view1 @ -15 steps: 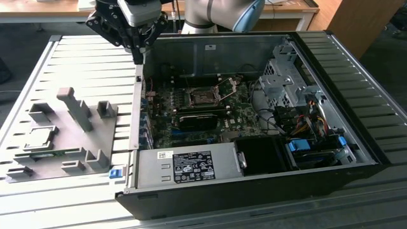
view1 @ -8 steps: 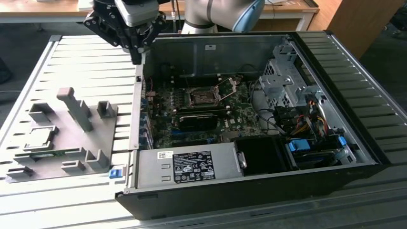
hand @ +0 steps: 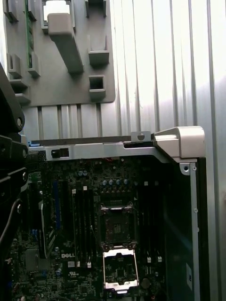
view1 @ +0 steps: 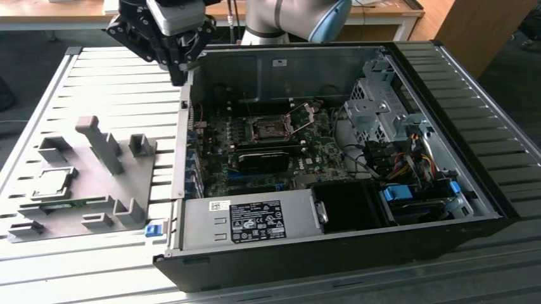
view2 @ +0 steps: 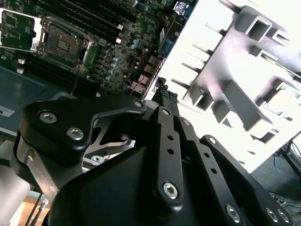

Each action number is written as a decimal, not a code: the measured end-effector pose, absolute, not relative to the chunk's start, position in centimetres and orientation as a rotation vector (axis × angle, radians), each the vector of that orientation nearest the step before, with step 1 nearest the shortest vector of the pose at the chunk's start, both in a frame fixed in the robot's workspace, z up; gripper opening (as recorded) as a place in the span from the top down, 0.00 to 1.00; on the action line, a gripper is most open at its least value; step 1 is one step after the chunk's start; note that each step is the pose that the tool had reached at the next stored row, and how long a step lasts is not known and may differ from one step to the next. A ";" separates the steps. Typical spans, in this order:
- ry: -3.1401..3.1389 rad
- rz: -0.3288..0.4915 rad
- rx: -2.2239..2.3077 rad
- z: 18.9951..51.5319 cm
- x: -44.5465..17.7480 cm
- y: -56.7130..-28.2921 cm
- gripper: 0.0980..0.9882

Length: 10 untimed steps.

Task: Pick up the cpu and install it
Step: 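Reach for the cpu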

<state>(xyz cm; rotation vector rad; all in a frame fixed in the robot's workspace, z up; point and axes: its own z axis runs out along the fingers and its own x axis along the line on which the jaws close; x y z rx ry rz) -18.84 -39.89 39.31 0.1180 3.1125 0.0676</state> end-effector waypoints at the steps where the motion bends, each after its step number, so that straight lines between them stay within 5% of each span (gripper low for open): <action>1: 3.112 0.068 0.118 39.3 -18.9 -39.9 0.99; 10: 3.112 0.068 0.118 39.3 -19.6 -39.9 0.99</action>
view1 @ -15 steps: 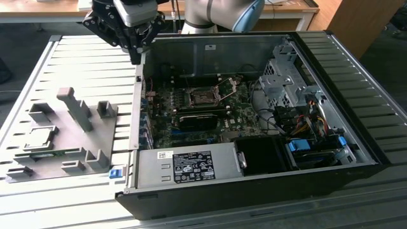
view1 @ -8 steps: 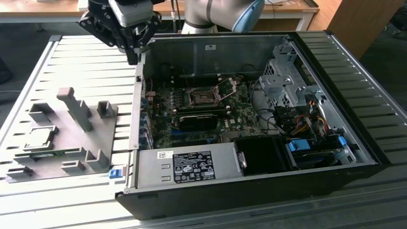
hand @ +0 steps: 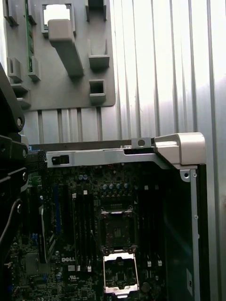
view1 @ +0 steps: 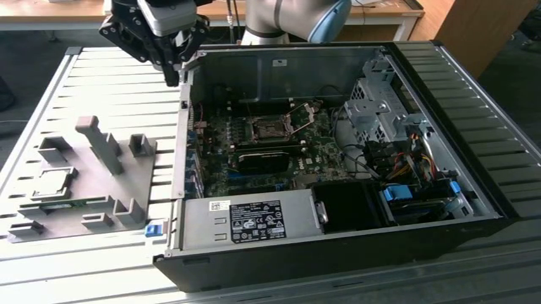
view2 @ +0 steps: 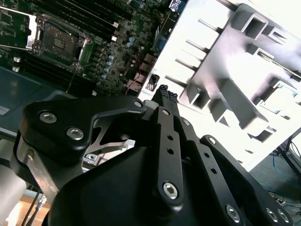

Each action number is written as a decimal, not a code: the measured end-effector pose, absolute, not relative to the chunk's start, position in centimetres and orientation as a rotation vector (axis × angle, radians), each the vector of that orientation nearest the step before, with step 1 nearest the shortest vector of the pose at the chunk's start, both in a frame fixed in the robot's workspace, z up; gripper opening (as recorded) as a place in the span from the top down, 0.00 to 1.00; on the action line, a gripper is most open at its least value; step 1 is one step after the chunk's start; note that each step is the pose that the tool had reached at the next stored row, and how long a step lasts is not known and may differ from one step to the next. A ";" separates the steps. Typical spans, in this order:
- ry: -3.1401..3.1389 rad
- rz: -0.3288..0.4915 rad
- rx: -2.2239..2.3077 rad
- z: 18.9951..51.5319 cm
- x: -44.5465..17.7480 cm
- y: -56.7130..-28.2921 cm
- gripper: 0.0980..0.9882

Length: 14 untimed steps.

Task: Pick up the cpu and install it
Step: 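Reach for the cpu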

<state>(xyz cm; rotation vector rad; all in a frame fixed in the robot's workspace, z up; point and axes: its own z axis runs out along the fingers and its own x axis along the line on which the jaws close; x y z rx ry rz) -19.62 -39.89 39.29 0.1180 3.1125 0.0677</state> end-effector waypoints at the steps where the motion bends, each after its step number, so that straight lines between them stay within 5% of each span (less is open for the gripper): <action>1: 3.112 0.068 0.118 39.3 -19.7 -39.9 0.99; 14: 3.113 0.068 0.118 39.3 -20.6 -39.9 0.99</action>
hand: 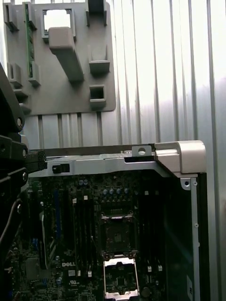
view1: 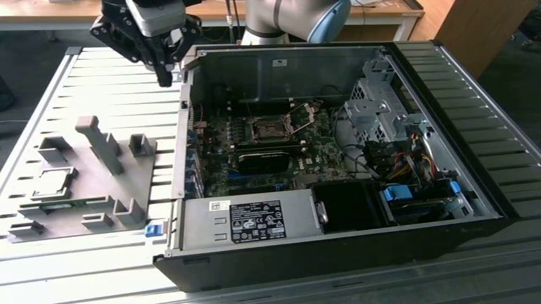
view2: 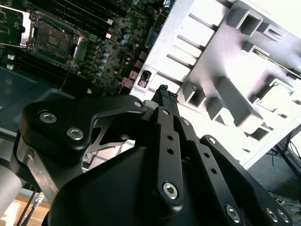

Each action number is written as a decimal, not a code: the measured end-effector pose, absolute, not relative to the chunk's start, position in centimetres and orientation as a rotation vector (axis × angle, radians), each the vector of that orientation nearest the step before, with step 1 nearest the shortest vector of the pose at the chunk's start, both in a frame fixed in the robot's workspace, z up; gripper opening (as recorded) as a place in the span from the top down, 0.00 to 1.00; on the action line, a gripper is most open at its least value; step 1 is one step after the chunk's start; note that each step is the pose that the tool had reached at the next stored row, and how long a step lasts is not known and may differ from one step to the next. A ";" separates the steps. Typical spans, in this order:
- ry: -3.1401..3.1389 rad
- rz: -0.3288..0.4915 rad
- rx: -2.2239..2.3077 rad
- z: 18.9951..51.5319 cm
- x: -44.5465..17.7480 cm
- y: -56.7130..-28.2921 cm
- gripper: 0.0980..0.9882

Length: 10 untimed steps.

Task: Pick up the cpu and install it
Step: 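Reach for the cpu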

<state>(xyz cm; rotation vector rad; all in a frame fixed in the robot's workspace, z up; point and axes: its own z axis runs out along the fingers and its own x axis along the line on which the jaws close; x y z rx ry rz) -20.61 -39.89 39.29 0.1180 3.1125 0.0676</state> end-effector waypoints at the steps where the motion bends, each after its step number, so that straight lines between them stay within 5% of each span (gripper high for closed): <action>1: 3.112 0.068 0.118 39.3 -20.7 -39.9 0.99; 10: 3.112 0.068 0.118 39.3 -21.4 -39.9 0.99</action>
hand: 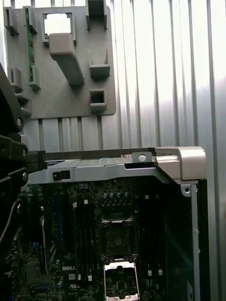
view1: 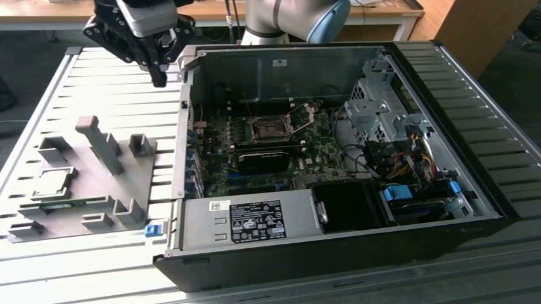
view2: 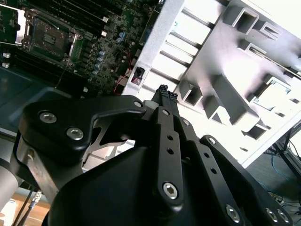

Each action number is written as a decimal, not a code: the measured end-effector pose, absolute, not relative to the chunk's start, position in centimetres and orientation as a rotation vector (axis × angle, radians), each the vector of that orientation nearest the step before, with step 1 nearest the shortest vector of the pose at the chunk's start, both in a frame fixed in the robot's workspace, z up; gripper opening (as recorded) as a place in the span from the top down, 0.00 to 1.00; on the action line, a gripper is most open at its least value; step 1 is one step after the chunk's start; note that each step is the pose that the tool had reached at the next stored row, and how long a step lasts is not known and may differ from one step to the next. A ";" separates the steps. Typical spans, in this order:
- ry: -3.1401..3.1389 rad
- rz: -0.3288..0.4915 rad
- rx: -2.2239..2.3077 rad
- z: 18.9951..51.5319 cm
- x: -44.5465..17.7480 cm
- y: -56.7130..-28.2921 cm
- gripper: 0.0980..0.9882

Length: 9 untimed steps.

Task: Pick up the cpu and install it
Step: 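Reach for the cpu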

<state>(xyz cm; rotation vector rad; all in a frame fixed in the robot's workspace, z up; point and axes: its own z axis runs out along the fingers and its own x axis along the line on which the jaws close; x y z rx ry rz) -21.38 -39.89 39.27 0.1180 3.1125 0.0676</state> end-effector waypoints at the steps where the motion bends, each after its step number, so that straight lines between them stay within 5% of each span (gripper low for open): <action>1: 3.112 0.068 0.118 39.3 -21.5 -39.9 0.99; 9: 3.112 0.068 0.118 39.3 -22.1 -39.9 0.99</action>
